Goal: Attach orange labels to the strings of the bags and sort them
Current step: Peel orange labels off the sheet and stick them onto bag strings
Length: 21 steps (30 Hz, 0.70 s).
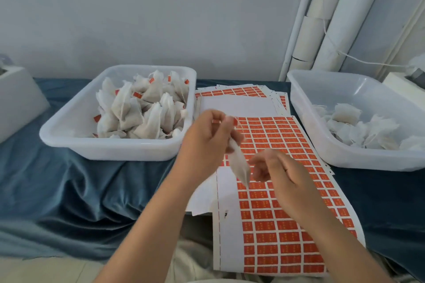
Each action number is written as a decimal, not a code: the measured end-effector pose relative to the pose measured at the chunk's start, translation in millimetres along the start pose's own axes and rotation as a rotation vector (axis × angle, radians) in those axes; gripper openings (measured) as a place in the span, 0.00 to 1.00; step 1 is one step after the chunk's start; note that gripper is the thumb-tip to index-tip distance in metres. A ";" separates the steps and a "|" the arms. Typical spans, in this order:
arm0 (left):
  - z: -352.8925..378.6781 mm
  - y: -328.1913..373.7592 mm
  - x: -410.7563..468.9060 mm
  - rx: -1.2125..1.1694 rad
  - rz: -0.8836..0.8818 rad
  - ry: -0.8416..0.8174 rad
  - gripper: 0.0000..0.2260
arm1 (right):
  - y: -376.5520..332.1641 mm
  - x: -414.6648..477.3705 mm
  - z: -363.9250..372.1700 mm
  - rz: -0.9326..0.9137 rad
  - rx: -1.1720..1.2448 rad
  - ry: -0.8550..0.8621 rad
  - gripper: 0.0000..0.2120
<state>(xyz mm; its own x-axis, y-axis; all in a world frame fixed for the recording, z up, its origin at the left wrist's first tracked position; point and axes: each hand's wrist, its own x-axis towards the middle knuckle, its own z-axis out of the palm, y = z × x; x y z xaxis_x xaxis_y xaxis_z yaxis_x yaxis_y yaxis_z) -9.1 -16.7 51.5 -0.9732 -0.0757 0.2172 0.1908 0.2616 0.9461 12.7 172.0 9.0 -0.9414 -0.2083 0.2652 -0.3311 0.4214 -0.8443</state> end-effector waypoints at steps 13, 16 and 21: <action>-118.9 21.3 181.2 0.001 -0.217 0.190 0.07 | 10.5 2.9 -2.4 0.028 -0.116 -0.054 0.15; -139.7 -4.6 187.9 0.337 -0.293 0.114 0.07 | 12.3 4.7 -4.8 0.031 -0.143 -0.068 0.15; -160.5 -30.7 181.1 0.877 -0.165 0.191 0.12 | 14.7 5.9 -8.4 0.022 -0.187 -0.068 0.16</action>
<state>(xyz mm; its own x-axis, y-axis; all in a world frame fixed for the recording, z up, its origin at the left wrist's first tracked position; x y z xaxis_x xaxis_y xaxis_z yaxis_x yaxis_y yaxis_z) -170.5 -192.9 100.4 -0.9268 -0.3147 0.2051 -0.1910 0.8650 0.4641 1.7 184.4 2.1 -0.9440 -0.2539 0.2106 -0.3230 0.5813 -0.7468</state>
